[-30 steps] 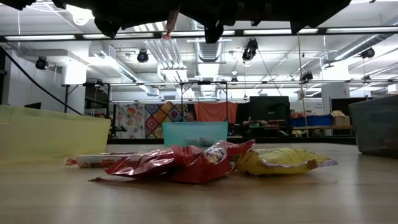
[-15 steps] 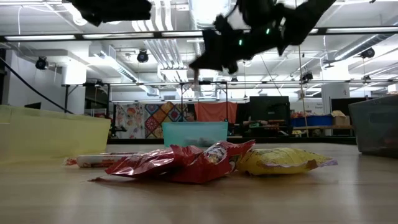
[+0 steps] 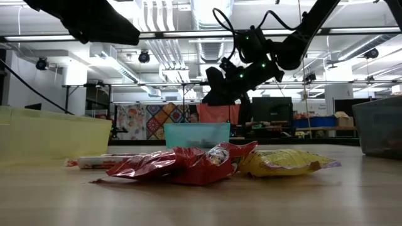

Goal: Sort candy
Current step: Put the white candy into the green bin, then put the yellow candy into the yellow bin

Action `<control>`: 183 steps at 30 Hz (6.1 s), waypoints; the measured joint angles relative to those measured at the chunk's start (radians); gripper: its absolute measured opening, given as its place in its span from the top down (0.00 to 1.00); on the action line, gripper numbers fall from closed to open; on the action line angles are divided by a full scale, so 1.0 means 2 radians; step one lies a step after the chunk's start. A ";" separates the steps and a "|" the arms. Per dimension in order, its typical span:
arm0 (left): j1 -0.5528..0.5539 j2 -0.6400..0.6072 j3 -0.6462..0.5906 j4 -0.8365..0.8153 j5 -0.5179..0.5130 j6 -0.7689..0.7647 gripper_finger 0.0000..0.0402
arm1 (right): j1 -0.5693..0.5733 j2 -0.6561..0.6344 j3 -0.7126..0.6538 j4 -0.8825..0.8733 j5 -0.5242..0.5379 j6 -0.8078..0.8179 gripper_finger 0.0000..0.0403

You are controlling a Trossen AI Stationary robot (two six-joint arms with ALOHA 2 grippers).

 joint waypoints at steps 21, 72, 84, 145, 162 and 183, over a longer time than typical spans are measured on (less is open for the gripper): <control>-0.001 0.080 0.015 0.000 0.226 -0.134 0.60 | 0.087 -0.116 0.001 -0.125 -0.127 -0.004 0.55; -0.131 0.287 0.231 -0.332 0.383 -0.450 0.60 | 0.175 -0.140 0.001 -0.169 -0.096 -0.019 0.55; -0.131 0.287 0.226 -0.324 0.365 -0.451 0.60 | 0.175 -0.140 0.001 -0.169 -0.096 -0.024 0.55; -0.132 0.247 0.254 -0.295 0.273 -0.384 1.00 | 0.181 -0.139 0.000 -0.197 -0.096 -0.032 0.55; -0.130 0.142 0.254 -0.500 0.235 -0.456 1.00 | 0.181 -0.139 0.000 -0.206 -0.096 -0.032 0.55; -0.137 0.165 0.253 -0.391 0.289 -0.384 0.98 | 0.181 -0.138 0.000 -0.223 -0.096 -0.032 0.55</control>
